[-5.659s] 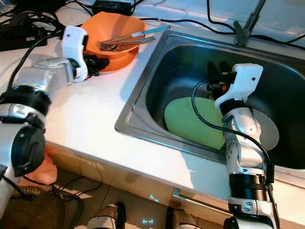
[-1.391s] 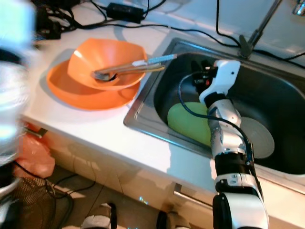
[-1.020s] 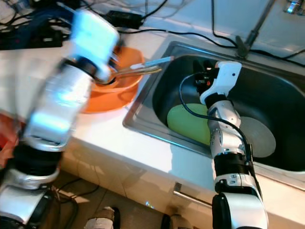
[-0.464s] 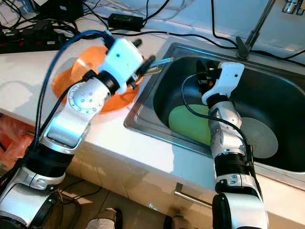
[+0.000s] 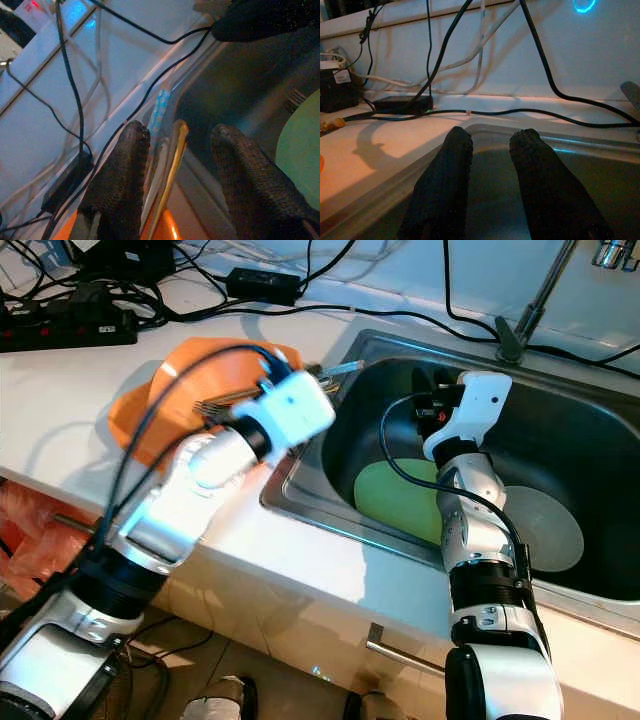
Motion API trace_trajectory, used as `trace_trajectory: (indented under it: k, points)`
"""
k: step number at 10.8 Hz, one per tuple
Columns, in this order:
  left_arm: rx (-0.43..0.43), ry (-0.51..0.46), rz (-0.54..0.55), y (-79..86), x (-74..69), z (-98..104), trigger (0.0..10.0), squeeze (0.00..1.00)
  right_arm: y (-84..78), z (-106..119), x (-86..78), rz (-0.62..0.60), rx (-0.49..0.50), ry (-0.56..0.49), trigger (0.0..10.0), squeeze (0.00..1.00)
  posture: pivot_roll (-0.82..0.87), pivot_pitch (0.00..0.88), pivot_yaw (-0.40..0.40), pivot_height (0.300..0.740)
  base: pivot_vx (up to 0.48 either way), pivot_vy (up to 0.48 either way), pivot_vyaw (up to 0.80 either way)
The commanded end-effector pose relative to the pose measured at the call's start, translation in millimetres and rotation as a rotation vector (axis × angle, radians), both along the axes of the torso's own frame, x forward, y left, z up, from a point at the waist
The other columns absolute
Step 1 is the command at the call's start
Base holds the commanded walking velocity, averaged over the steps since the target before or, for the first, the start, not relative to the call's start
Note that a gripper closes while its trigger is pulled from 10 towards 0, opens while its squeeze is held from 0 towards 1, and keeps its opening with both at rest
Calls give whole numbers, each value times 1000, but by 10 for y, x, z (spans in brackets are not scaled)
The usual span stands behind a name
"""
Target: Kitchen organization
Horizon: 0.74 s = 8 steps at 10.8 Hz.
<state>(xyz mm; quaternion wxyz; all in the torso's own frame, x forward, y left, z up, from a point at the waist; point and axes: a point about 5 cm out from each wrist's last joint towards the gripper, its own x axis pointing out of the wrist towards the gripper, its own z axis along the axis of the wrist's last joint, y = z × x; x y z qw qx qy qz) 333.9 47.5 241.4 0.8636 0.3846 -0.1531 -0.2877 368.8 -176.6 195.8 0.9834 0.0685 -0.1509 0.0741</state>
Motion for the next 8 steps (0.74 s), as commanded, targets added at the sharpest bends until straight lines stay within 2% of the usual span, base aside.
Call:
trace_trajectory:
  k: [1,6,8]
  points:
    - [25,-14,-30,-69,-15,9,10000,0,-32,-3,2,-15,10,-2,10000,0,104,104,-34,740,0,0,0]
    - [128,-95,29,-214,96,-7,10000,0,-9,0,3,-6,12,-5,10000,0,101,104,-35,740,0,0,0]
    - [128,-123,60,-230,161,31,10000,0,-14,4,4,-8,13,-7,10000,0,96,103,-36,740,0,0,0]
